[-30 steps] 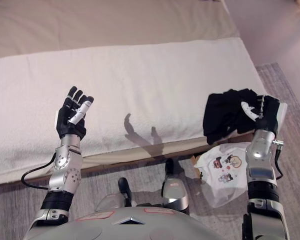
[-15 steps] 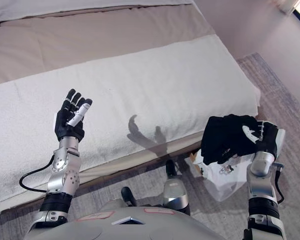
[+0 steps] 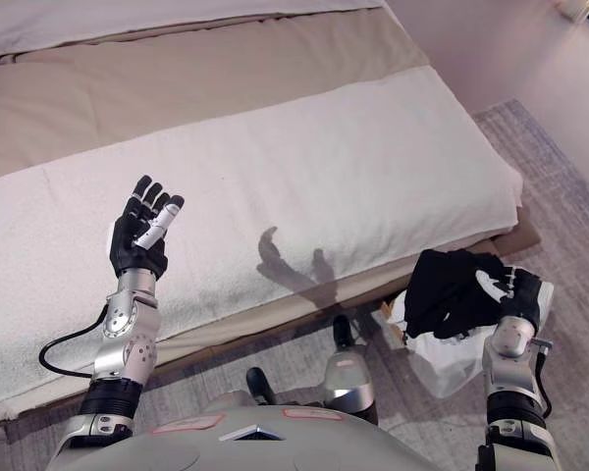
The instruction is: Put the clothes on the bed into the basket.
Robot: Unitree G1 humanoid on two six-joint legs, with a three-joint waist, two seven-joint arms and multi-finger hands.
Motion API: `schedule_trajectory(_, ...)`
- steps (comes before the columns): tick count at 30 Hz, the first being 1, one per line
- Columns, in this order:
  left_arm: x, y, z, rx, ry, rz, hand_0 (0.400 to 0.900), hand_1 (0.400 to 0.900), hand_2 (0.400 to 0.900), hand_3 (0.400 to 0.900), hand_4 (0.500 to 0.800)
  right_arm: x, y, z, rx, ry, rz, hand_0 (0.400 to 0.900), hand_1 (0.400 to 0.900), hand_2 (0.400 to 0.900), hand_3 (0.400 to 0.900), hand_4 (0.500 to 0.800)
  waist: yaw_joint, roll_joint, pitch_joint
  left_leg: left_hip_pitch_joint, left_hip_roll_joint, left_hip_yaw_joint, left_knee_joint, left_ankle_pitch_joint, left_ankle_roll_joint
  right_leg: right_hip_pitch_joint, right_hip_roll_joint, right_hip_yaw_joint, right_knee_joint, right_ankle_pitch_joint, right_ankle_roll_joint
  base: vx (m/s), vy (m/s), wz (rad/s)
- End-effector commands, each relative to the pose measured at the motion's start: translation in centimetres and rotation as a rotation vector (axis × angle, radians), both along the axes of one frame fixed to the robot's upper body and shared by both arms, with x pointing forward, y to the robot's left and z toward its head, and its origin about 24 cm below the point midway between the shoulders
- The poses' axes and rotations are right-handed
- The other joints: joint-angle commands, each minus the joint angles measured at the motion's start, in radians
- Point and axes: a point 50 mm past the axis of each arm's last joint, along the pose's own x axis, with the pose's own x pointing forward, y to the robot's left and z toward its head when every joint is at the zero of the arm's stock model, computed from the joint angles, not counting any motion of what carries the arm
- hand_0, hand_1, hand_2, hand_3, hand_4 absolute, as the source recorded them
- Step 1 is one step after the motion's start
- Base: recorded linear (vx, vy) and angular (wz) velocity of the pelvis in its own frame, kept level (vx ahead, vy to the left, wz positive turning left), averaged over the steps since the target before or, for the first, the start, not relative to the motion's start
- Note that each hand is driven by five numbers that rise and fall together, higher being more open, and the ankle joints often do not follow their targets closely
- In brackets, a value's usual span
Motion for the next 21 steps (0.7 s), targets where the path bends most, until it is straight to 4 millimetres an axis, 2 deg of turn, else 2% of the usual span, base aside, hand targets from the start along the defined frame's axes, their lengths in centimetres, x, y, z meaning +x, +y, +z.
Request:
schedule_trajectory(1,2.0,0.7,4.5,0.092,-0.212,-0.033,0.9,0.9,0.9,0.9,0.8,3.2,-5.1,6.7,-0.139,-0.263,-0.149,0.4,0.4,0.4,0.4,0.5,0.02,0.002,0.001,0.0,-0.051,-0.05,0.034,-0.126,0.054,-0.016,-0.088,-0.049,0.038,0.049,0.087,0.02,-0.021,0.1)
schedule_trajectory(8,2.2,0.4,4.6,0.082,-0.22,-0.055,0.9,0.9,0.9,0.9,0.8,0.7,-8.1,6.3,-0.111,-0.19,-0.285,0.4,0.4,0.4,0.4,0.5,0.028,0.017,-0.003,-0.006,-0.039,-0.069,0.03,-0.115,0.038,0.004,-0.08,-0.082,0.03,0.024,0.077,0.03,-0.039,0.12)
schedule_trajectory(18,2.2,0.1,4.7,0.065,-0.231,-0.064,0.9,0.9,0.9,0.9,0.8,-1.2,-10.6,7.5,-0.13,-0.182,-0.41,0.4,0.4,0.4,0.4,0.5,0.039,0.031,-0.005,-0.019,-0.018,-0.077,0.028,-0.101,0.018,0.019,-0.058,-0.105,0.009,0.0,0.065,0.02,-0.037,0.04)
schedule_trajectory(19,2.2,0.1,4.8,0.064,-0.234,-0.064,0.9,0.9,0.9,0.9,0.8,-1.4,-10.8,7.6,-0.133,-0.184,-0.425,0.492,0.492,0.492,0.492,0.555,0.04,0.033,-0.005,-0.02,-0.016,-0.077,0.029,-0.1,0.017,0.019,-0.057,-0.106,0.008,-0.001,0.065,0.0,0.0,0.0)
schedule_trajectory(20,2.2,0.0,4.8,0.062,-0.232,-0.065,0.9,0.9,0.9,0.9,0.8,-1.5,-10.9,7.6,-0.131,-0.181,-0.434,0.739,0.739,0.739,0.739,0.704,0.04,0.034,-0.005,-0.021,-0.015,-0.078,0.03,-0.1,0.016,0.02,-0.055,-0.106,0.006,-0.003,0.064,0.0,0.0,0.0)
schedule_trajectory(21,2.2,0.1,4.7,0.062,-0.226,-0.063,0.9,0.9,0.9,0.9,0.8,-1.6,-11.1,7.7,-0.128,-0.183,-0.443,0.9,0.9,0.9,0.9,0.8,0.041,0.034,-0.007,-0.022,-0.013,-0.078,0.031,-0.1,0.015,0.022,-0.053,-0.107,0.004,-0.006,0.063,0.0,0.0,0.0)
